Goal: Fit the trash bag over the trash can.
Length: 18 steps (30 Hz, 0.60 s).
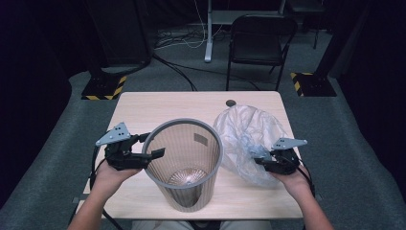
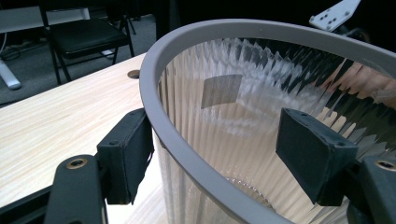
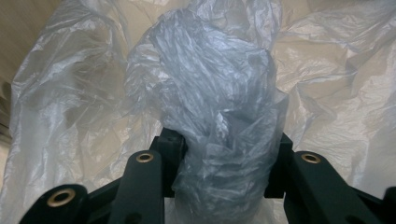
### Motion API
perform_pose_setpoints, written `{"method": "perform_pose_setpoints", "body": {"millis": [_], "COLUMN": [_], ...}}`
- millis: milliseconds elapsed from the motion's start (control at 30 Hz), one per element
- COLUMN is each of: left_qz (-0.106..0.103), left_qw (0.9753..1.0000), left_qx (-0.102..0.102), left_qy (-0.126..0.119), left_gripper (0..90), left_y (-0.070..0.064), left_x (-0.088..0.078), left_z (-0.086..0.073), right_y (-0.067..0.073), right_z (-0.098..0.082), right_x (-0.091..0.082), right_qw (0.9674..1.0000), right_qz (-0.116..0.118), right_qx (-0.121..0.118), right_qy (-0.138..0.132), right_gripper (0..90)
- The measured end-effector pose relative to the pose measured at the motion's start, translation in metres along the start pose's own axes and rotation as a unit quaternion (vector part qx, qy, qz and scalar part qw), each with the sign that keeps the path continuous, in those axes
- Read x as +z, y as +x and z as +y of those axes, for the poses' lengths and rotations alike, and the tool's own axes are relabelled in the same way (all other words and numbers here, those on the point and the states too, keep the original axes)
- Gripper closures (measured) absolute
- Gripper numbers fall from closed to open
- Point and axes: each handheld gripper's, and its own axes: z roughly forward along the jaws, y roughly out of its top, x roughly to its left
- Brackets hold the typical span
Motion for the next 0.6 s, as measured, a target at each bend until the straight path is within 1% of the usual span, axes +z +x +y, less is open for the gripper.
{"method": "perform_pose_setpoints", "body": {"millis": [133,167,400,600], "left_qz": [-0.002,-0.004,-0.007,-0.011], "left_qw": [1.0,1.0,0.9999,0.9999], "left_qx": [0.0,0.0,-0.001,-0.004], "left_qy": [-0.003,-0.003,-0.008,-0.013], "left_gripper": [27.7,27.7,28.3,28.8], "left_y": [-0.003,-0.004,-0.008,-0.012], "left_x": [0.005,0.007,0.016,0.025], "left_z": [0.001,0.002,0.004,0.007], "right_y": [-0.001,-0.003,-0.006,-0.007], "right_z": [0.008,0.012,0.027,0.039], "right_x": [-0.013,-0.02,-0.044,-0.064], "right_qw": [0.9997,0.9994,0.9974,0.9944], "right_qz": [0.002,0.003,0.001,0.001], "right_qx": [0.001,0.005,0.01,0.018], "right_qy": [-0.022,-0.035,-0.071,-0.104], "right_gripper": [61.0,61.0,61.0,61.0]}}
